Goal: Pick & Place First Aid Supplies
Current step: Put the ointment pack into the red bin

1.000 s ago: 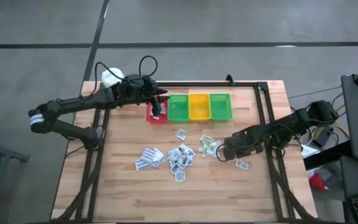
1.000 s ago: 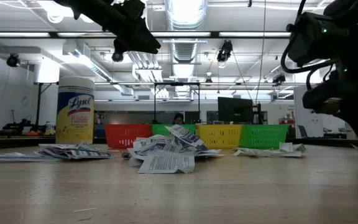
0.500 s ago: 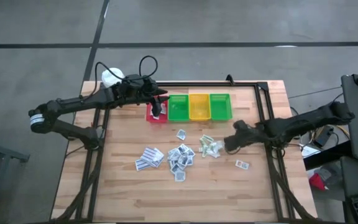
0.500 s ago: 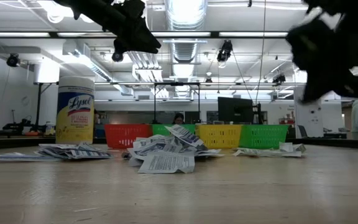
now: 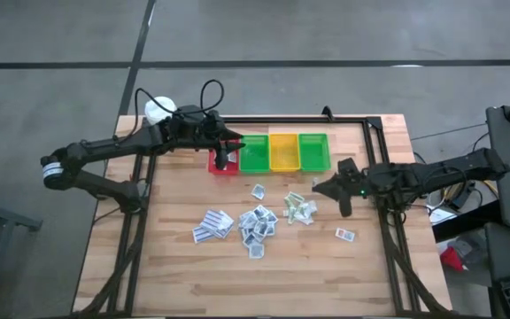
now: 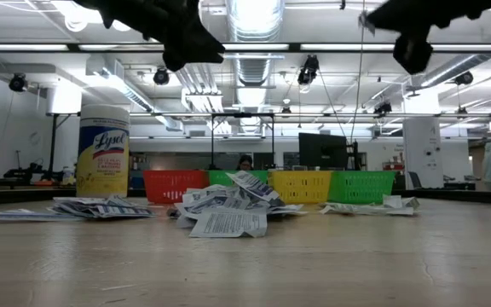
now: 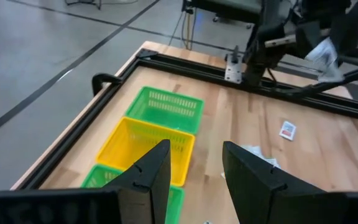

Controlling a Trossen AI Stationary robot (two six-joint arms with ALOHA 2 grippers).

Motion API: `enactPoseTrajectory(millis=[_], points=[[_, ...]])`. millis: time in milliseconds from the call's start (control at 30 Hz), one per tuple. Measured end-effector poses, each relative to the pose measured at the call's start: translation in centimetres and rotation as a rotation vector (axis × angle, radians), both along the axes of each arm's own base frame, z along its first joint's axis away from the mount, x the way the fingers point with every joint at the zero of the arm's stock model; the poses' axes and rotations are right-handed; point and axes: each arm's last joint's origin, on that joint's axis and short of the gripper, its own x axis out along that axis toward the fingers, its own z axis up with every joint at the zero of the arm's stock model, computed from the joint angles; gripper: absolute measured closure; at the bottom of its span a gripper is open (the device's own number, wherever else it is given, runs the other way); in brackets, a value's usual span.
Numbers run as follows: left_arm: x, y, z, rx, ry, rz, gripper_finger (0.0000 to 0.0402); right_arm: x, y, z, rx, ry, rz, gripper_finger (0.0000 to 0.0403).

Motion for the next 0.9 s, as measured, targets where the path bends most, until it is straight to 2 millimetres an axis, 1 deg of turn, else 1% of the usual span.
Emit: enactPoseTrajectory(millis=[133, 233, 367, 467, 533, 633, 733, 900], points=[[0.0, -0.1, 0.0, -0.005, -0.005, -0.02, 0.0262, 0.2, 0.2, 1.1, -0.064, -0.115, 0.067, 0.0395], [0.0, -0.1, 0.1, -0.007, -0.009, -0.03, 0.0262, 0.3, 0.2, 1.5, -0.102, -0.161, 0.067, 0.0395], [0.1, -0.1, 0.2, -0.005, -0.02, -0.037, 0.0262, 0.7, -0.1, 1.2, -0.12, -0.139, -0.019, 0.0395], [0.1, -0.2, 0.3, -0.02, -0.043, -0.038, 0.0262, 1.6, -0.5, 0.6, -0.137, -0.09, -0.074, 0.0395], [0.2, -0.1, 0.5, -0.031, -0.065, -0.035, 0.0262, 2.4, -0.7, 0.4, -0.15, -0.06, -0.097, 0.0395], [0.3, -0.1, 0.8, -0.061, -0.095, -0.035, 0.0262, 4.3, -1.2, 0.4, -0.209, -0.009, -0.117, 0.0395], [0.3, -0.2, 0.9, -0.093, -0.114, -0.036, 0.0262, 6.6, -1.8, 0.6, -0.316, 0.057, -0.12, 0.0394], [0.3, -0.2, 0.9, -0.117, -0.117, -0.032, 0.0262, 10.3, -3.5, 1.2, -0.469, 0.228, -0.149, 0.0394]])
